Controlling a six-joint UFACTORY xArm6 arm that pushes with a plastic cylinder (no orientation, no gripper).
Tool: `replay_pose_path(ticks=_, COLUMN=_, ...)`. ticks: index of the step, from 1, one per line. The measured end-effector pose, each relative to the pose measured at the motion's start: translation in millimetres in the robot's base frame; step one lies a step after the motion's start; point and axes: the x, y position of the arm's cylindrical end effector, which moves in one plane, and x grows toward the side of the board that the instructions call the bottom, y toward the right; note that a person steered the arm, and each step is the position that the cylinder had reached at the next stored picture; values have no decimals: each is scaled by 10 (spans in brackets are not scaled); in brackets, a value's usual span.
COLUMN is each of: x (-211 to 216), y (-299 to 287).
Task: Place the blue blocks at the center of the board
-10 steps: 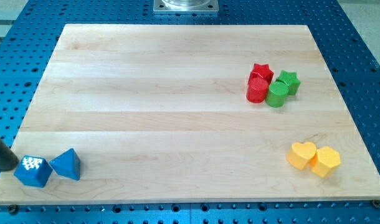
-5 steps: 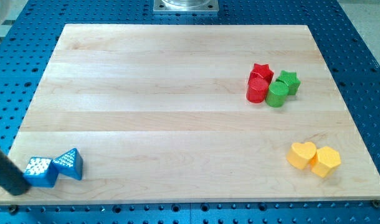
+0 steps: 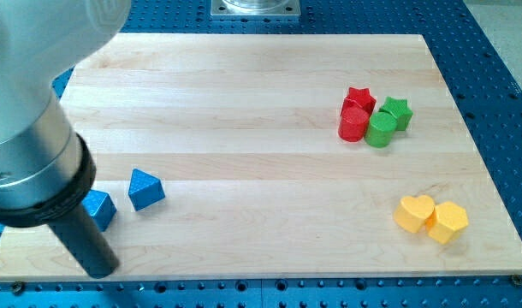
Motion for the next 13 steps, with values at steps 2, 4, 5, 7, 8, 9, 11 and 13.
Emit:
replay_pose_path(ticks=2, x=-673, y=-457)
replay_pose_path(ticks=4, x=-885, y=-81)
replay_pose_path(ticks=5, x=-748, y=-339)
replay_pose_path(ticks=7, x=-645, y=-110)
replay_pose_path(ticks=8, x=-645, y=305)
replay_pose_path(ticks=9, x=-791, y=650)
replay_pose_path(ticks=11, x=-1578, y=932)
replay_pose_path(ticks=13, x=-2070, y=1182)
